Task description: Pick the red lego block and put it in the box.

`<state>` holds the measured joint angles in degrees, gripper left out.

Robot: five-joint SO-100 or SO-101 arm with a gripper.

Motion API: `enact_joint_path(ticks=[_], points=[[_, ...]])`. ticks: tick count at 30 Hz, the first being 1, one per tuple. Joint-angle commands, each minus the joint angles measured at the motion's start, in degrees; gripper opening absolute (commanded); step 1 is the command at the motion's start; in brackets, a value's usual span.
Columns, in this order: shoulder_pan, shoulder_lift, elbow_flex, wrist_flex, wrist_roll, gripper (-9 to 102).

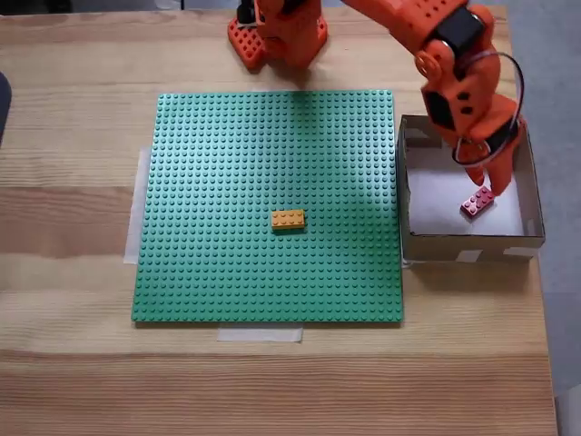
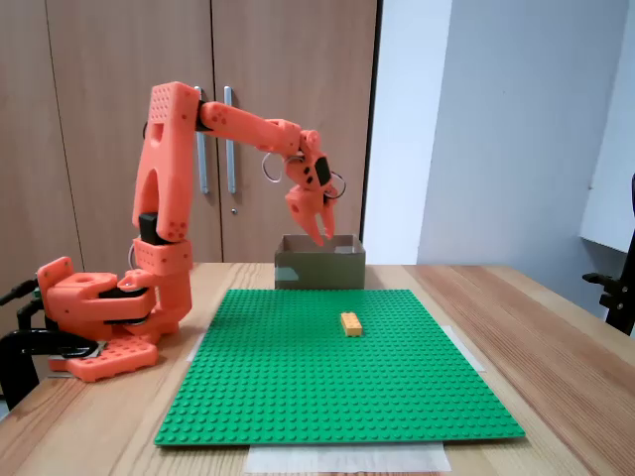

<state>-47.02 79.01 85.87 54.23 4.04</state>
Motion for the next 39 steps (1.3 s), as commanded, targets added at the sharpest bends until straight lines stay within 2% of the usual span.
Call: enact_joint_path(ticks=[1, 15, 23, 39], points=[[0.62, 7.82, 2.2, -1.85, -1.14, 8], [3.87, 31.82, 19.51, -8.53, -11.6, 1], [11.16, 46.05, 30.23, -14.94, -15.47, -1], [34.1, 69.17, 47.11, -26.89, -5.89, -1]])
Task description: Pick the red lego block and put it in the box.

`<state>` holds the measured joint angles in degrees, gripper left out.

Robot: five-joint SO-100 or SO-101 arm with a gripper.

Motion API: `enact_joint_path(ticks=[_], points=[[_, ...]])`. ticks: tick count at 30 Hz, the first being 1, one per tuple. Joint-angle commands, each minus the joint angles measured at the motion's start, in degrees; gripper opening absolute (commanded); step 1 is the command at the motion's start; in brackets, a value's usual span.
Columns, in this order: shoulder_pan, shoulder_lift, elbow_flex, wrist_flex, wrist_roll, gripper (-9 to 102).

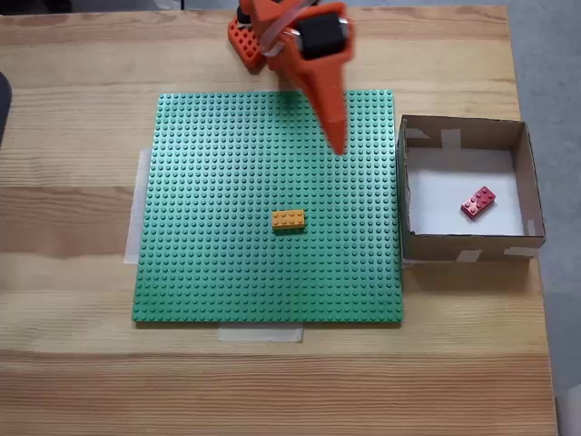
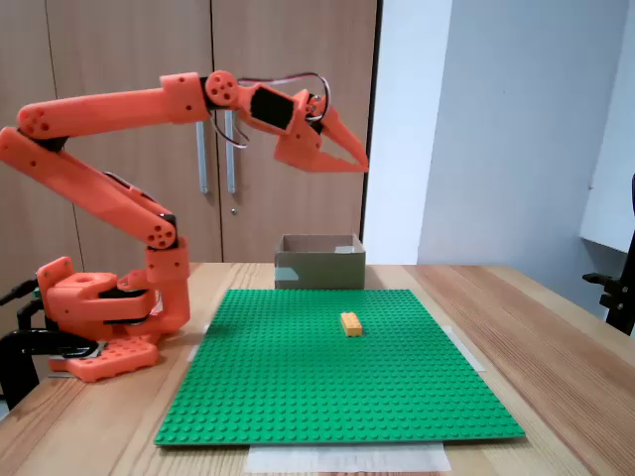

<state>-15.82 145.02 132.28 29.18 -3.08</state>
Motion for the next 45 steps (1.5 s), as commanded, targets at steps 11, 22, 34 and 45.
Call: enact_joint_path(ticks=[11, 22, 34, 45], points=[[13.54, 10.37, 6.5, -2.02, 5.45, -1], [16.79, 22.85, 17.14, 1.93, 4.83, -1], [17.14, 29.71, 27.6, 6.59, 4.39, -1], [16.61, 35.51, 35.6, 11.87, 4.39, -1]])
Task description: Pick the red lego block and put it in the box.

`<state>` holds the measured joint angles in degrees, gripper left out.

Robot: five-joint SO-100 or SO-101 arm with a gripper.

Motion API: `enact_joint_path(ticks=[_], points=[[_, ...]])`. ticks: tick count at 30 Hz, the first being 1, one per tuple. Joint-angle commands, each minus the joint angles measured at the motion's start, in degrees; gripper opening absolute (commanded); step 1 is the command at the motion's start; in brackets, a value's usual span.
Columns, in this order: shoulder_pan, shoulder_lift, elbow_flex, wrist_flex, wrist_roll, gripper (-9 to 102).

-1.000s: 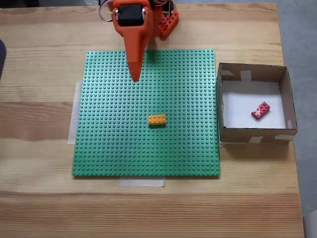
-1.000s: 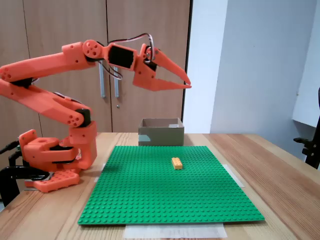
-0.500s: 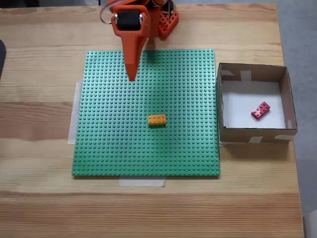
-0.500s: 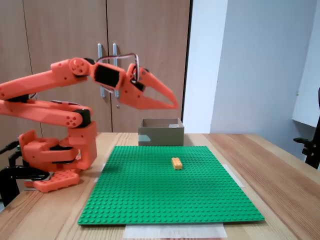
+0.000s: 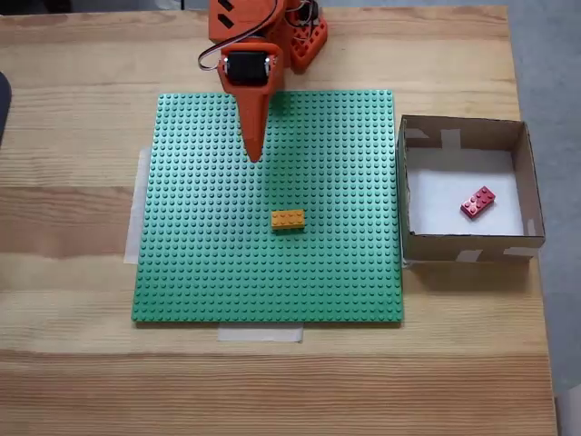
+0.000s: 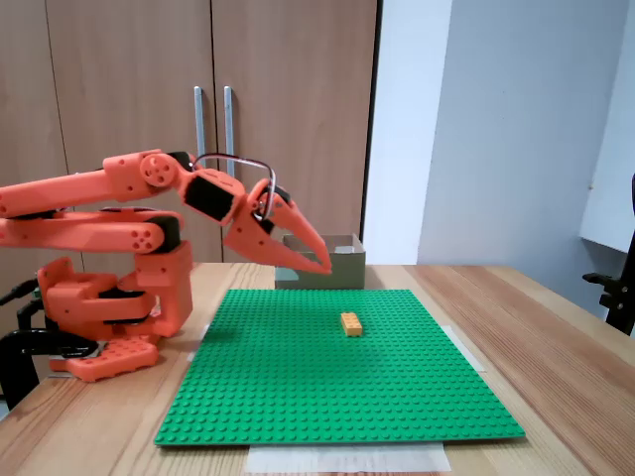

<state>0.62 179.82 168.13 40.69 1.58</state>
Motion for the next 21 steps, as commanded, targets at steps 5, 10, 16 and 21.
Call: enact_joint_path(ticks=[5, 10, 16, 21], points=[[0.26, 5.45, 3.6, 7.38, -1.23, -1], [-0.09, 5.8, 5.36, 8.79, -1.58, -1], [-0.26, 7.03, 7.91, 9.58, -1.23, -1], [-0.26, 7.03, 9.84, 9.58, -0.88, -1]])
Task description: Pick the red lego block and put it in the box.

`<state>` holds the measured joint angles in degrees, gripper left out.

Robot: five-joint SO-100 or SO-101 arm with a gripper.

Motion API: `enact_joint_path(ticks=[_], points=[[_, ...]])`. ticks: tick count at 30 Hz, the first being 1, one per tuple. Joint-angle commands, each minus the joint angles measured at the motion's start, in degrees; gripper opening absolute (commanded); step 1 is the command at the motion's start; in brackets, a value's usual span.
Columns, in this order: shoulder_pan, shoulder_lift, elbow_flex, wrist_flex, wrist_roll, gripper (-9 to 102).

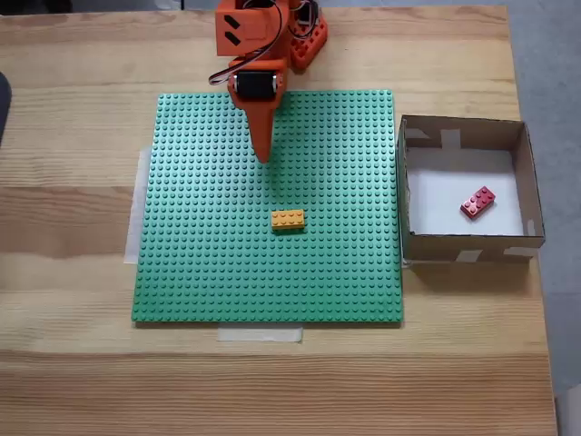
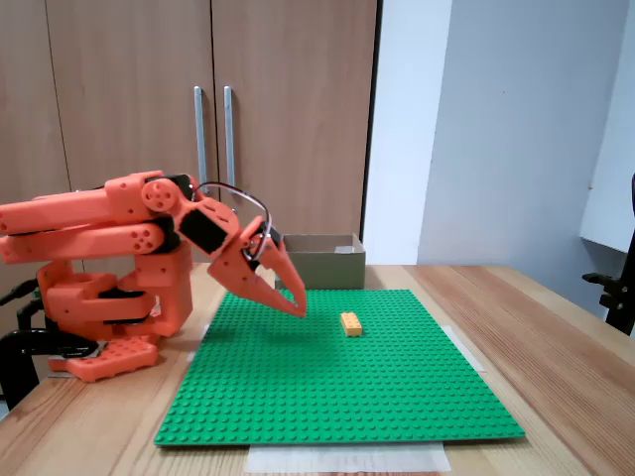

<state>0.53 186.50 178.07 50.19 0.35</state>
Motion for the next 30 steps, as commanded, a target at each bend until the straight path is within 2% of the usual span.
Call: enact_joint_path(ticks=[1, 30], points=[[-0.18, 0.35, 0.18, 0.09, 0.44, -1], [0.35, 0.35, 2.99, -0.53, 0.79, -1]])
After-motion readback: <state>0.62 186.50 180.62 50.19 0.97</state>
